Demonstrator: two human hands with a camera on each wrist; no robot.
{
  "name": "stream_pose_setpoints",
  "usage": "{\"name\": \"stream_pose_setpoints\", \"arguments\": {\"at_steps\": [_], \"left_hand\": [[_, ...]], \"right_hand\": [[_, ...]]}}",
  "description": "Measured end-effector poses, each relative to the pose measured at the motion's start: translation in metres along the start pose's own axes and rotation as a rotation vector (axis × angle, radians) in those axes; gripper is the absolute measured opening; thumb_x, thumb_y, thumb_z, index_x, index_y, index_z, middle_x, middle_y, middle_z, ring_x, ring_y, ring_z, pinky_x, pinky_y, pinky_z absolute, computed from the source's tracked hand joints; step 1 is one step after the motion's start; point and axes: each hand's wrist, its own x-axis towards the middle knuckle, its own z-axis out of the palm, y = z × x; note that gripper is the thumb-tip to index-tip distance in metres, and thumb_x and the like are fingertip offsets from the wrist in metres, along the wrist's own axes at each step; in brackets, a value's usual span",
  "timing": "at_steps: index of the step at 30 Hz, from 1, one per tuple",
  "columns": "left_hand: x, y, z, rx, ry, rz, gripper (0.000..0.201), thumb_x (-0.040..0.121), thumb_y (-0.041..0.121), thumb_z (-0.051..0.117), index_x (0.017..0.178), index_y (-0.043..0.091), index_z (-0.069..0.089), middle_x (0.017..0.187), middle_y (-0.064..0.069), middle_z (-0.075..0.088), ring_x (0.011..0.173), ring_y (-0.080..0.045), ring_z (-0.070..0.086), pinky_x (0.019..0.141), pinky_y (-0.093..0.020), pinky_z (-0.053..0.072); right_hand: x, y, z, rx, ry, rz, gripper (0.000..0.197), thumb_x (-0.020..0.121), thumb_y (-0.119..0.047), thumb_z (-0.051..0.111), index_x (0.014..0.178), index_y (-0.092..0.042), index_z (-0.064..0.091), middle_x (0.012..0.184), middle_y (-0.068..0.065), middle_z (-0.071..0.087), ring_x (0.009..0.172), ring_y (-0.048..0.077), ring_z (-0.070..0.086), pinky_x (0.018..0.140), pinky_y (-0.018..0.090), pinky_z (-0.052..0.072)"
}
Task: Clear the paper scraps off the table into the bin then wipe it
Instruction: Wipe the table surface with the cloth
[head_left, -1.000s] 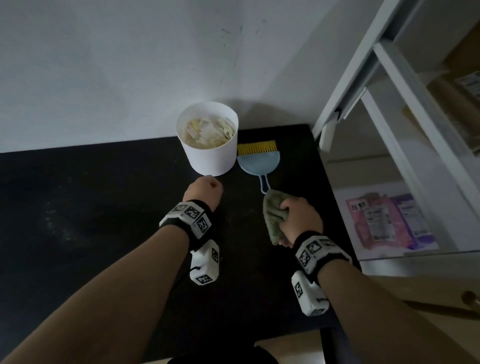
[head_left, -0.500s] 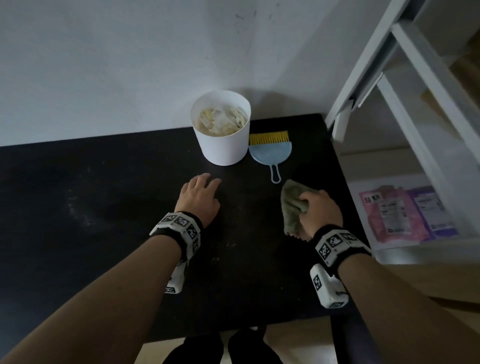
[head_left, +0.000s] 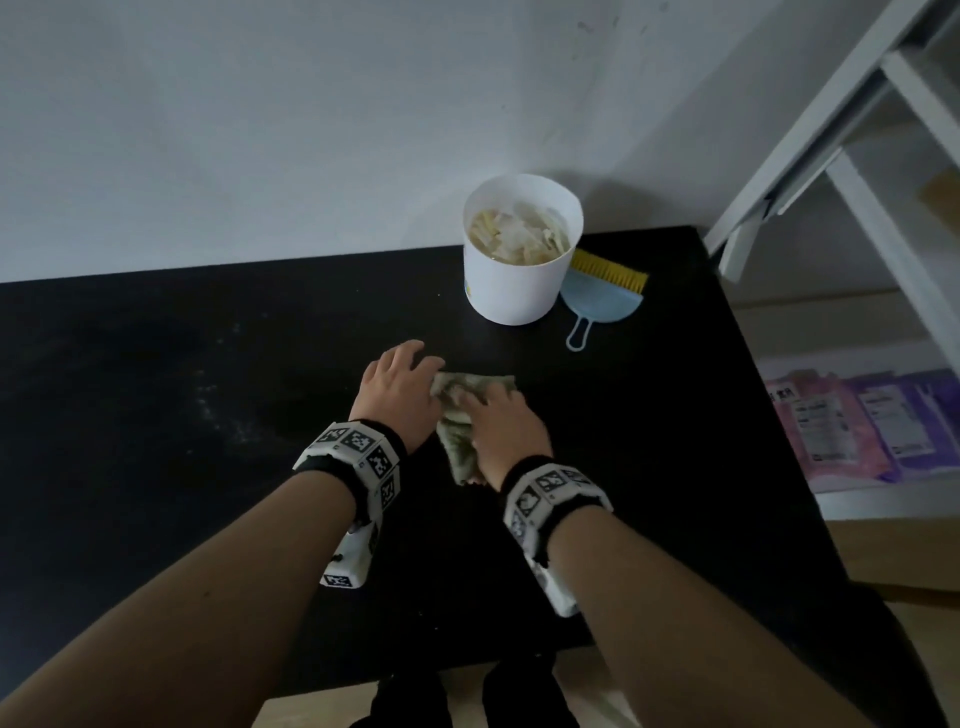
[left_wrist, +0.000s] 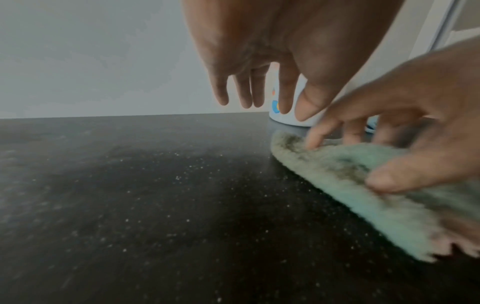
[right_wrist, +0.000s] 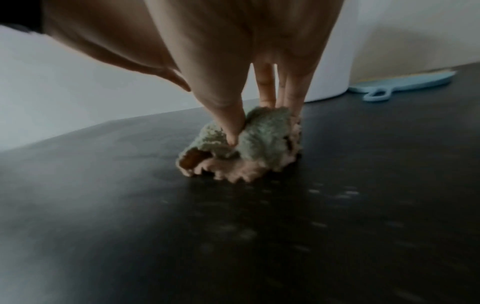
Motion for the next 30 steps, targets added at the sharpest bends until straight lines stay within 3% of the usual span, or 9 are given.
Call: {"name": "stream_pose_setpoints", "arguments": {"at_steps": [3,7,10,12,16,20,24,27,30], "left_hand": [[0.000,0.001,-0.004,-0.011,-0.037,0.027,0.049,0.093,0.021,0.047,0.141,0.022,0.039,0.155,-0.005,0.022,0.143,-0.023,0.020,0.118,-0.037,0.015],[-0.003,0.001,-0.008,-0.021,-0.062,0.084,0.048,0.094,0.023,0.048,0.141,0.024,0.039,0.155,-0.003,0.020,0.144,-0.022,0.020,0.118,-0.038,0.015],[-0.009,-0.008,-0.007,-0.019,-0.078,0.077,0.046,0.094,0.023,0.048,0.140,0.024,0.041,0.155,-0.003,0.021,0.143,-0.022,0.021,0.119,-0.038,0.016],[-0.013,-0.012,-0.003,-0.027,-0.074,0.064,0.045,0.093,0.022,0.047,0.138,0.023,0.043,0.154,-0.004,0.023,0.142,-0.022,0.023,0.119,-0.037,0.017],[-0.017,-0.004,0.005,-0.032,-0.058,0.093,0.044,0.092,0.021,0.048,0.136,0.022,0.047,0.152,-0.004,0.026,0.141,-0.023,0.025,0.118,-0.036,0.018],[-0.015,0.025,0.012,-0.035,-0.055,0.157,0.045,0.091,0.020,0.048,0.136,0.021,0.047,0.152,-0.005,0.027,0.140,-0.023,0.025,0.117,-0.036,0.017],[-0.013,0.059,0.022,0.002,-0.088,0.225,0.046,0.092,0.022,0.049,0.137,0.022,0.045,0.153,-0.005,0.026,0.141,-0.024,0.025,0.117,-0.036,0.017],[-0.014,0.076,0.030,0.014,-0.119,0.235,0.046,0.092,0.023,0.049,0.138,0.023,0.044,0.154,-0.004,0.025,0.142,-0.023,0.024,0.118,-0.037,0.017],[-0.017,0.085,0.036,0.030,-0.138,0.239,0.046,0.093,0.023,0.049,0.139,0.023,0.043,0.154,-0.004,0.024,0.142,-0.023,0.024,0.118,-0.037,0.018]], "right_hand": [[-0.011,0.046,-0.009,-0.014,0.035,0.158,0.048,0.094,-0.017,0.049,0.140,-0.028,0.041,0.143,0.012,0.033,0.126,0.034,0.040,0.096,0.036,0.043],[-0.042,0.099,-0.026,-0.049,0.018,0.472,0.057,0.087,-0.023,0.063,0.140,-0.030,0.043,0.146,0.011,0.025,0.133,0.033,0.028,0.098,0.039,0.043],[-0.048,0.096,-0.021,-0.040,0.024,0.536,0.058,0.089,-0.026,0.060,0.143,-0.028,0.038,0.147,0.012,0.022,0.136,0.033,0.026,0.101,0.039,0.041],[-0.046,0.073,-0.008,0.002,0.051,0.465,0.053,0.092,-0.024,0.052,0.142,-0.025,0.037,0.146,0.012,0.025,0.137,0.033,0.025,0.104,0.038,0.039],[-0.052,0.017,0.019,0.033,0.046,0.150,0.049,0.093,-0.021,0.048,0.141,-0.026,0.037,0.145,0.009,0.026,0.139,0.030,0.023,0.102,0.038,0.043],[-0.063,0.035,0.019,-0.012,-0.017,0.053,0.055,0.092,-0.020,0.053,0.143,-0.026,0.035,0.145,0.007,0.026,0.140,0.028,0.022,0.102,0.040,0.044],[-0.079,0.117,0.003,0.014,0.019,0.302,0.052,0.092,-0.020,0.052,0.143,-0.024,0.040,0.149,0.010,0.025,0.136,0.031,0.029,0.110,0.036,0.035],[-0.107,0.177,-0.004,0.092,0.060,0.531,0.052,0.092,-0.014,0.055,0.142,-0.016,0.041,0.147,0.014,0.027,0.133,0.035,0.032,0.108,0.040,0.036],[-0.120,0.191,-0.002,0.104,0.085,0.615,0.052,0.091,-0.014,0.057,0.141,-0.018,0.042,0.145,0.014,0.029,0.132,0.036,0.031,0.105,0.040,0.037]]}}
